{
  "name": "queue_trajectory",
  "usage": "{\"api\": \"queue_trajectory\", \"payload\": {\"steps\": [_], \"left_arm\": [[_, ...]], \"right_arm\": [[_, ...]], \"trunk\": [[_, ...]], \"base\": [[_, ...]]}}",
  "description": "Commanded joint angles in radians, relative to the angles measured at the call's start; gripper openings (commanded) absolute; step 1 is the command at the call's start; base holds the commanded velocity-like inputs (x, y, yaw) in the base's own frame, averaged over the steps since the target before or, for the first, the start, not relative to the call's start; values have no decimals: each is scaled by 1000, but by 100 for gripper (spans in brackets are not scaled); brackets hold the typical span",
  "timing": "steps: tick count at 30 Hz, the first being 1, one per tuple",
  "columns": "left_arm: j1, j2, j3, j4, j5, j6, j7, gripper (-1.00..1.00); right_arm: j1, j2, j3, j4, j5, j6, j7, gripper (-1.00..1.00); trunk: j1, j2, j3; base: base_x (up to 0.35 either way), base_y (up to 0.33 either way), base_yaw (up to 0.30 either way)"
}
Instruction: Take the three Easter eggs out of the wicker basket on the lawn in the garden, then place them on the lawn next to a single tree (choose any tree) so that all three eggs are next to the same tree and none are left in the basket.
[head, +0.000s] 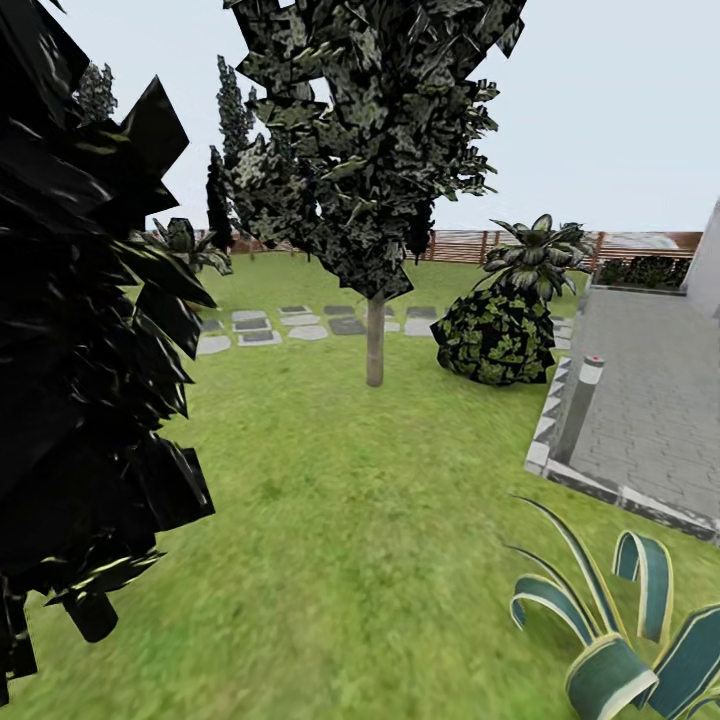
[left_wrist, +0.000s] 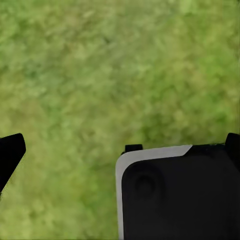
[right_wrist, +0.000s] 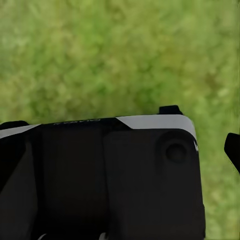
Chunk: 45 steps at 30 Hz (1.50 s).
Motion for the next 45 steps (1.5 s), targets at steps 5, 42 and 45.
{"api": "queue_trajectory", "payload": {"steps": [5,42,45], "left_arm": [[-1,0,-4,1,-1,-4,1,100],[-2,0,-4,3,-1,6,2,100],[-2,0,-4,3,-1,6,2,100]], "right_arm": [[0,1,-6,-2,0,5,1,100],[0,-4,-4,-2,1,3,1,100],[0,-4,-4,-2,1,3,1,100]], "trunk": [[1,-1,-1],[1,-1,-1],[1,-1,-1]], "base": [[313,-14,-13],[129,-1,-19],[0,0,0]]}}
